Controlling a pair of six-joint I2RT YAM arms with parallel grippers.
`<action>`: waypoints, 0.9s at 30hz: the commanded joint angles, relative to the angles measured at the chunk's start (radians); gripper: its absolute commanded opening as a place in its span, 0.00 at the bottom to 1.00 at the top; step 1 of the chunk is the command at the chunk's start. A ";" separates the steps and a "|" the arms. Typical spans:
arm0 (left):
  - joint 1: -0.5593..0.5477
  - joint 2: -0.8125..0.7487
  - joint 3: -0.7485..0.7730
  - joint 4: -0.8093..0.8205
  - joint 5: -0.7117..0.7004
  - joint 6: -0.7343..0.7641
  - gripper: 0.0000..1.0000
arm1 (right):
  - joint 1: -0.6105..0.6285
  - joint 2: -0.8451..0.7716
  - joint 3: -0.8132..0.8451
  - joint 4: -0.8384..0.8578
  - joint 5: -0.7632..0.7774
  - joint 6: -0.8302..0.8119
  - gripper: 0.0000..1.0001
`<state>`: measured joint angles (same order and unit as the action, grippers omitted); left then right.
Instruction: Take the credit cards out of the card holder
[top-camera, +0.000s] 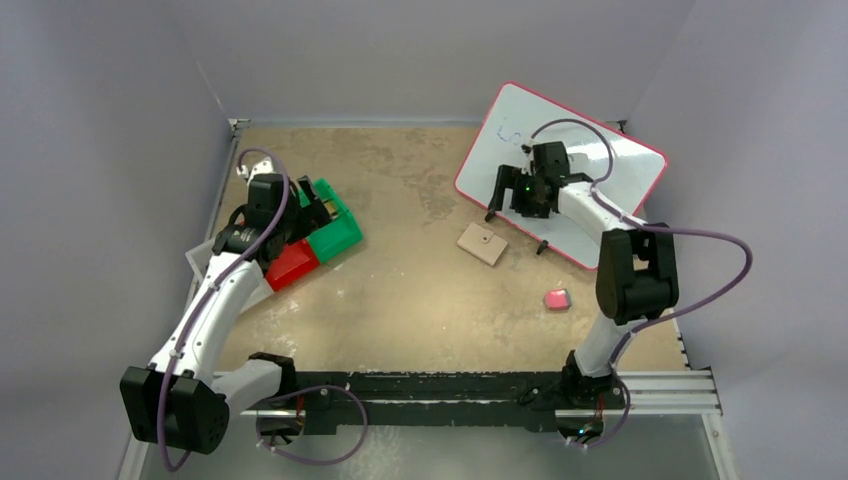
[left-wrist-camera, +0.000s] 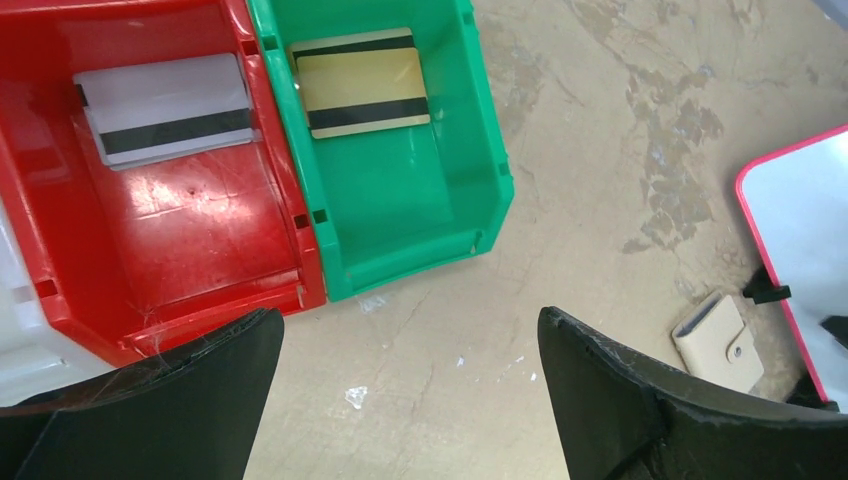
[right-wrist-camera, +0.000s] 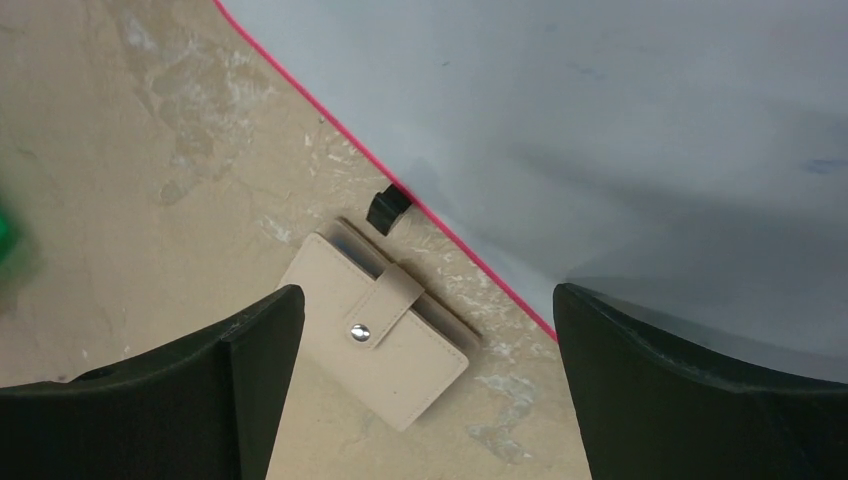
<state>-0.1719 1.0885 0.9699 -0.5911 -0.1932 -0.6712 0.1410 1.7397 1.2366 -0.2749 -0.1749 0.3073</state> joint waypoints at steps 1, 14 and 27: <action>-0.005 0.004 0.000 0.054 0.069 -0.021 0.99 | 0.047 0.026 0.058 -0.002 0.018 0.024 0.95; -0.006 0.009 0.002 0.060 0.060 -0.031 0.98 | 0.145 0.126 0.065 0.063 0.067 0.043 0.95; -0.006 0.007 0.024 0.031 0.061 -0.027 0.98 | 0.129 0.308 0.272 0.120 0.465 0.121 1.00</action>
<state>-0.1726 1.1061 0.9684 -0.5819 -0.1371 -0.6964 0.2977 2.0197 1.4120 -0.1989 0.1200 0.4084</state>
